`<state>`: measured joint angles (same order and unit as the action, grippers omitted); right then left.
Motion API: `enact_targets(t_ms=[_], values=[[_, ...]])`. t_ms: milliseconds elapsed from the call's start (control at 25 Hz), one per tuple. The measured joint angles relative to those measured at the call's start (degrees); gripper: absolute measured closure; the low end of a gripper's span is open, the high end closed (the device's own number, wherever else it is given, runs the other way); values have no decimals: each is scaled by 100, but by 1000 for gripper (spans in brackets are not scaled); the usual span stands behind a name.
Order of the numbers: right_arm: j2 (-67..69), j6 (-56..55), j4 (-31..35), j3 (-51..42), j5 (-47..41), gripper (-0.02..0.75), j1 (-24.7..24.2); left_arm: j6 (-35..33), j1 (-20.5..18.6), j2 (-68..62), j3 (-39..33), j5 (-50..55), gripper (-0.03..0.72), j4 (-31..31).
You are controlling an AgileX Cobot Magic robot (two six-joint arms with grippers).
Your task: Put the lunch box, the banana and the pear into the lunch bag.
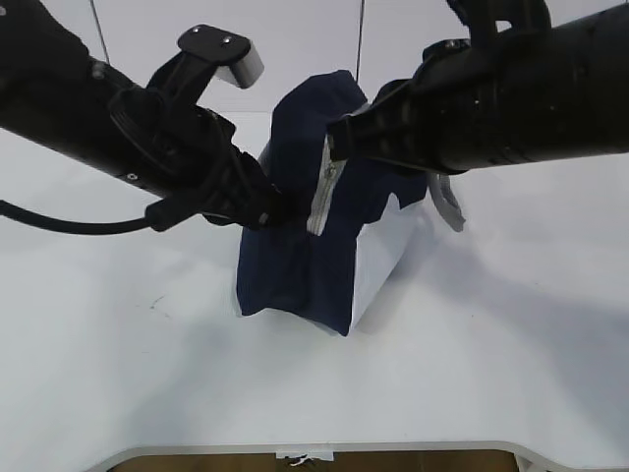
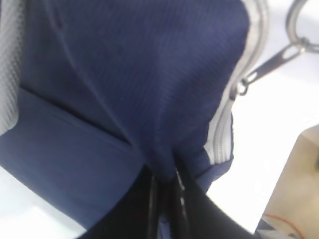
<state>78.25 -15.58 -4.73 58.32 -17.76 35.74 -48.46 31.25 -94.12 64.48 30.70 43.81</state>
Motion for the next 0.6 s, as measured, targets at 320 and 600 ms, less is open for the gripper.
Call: enact_targets(t_ms=[320, 600], values=[[0, 0, -80, 221, -110, 737, 0, -9, 27, 0, 5, 326, 685, -789], [54, 0, -436, 275, -133, 737, -107, -9, 27, 0, 15, 456, 686, -992]])
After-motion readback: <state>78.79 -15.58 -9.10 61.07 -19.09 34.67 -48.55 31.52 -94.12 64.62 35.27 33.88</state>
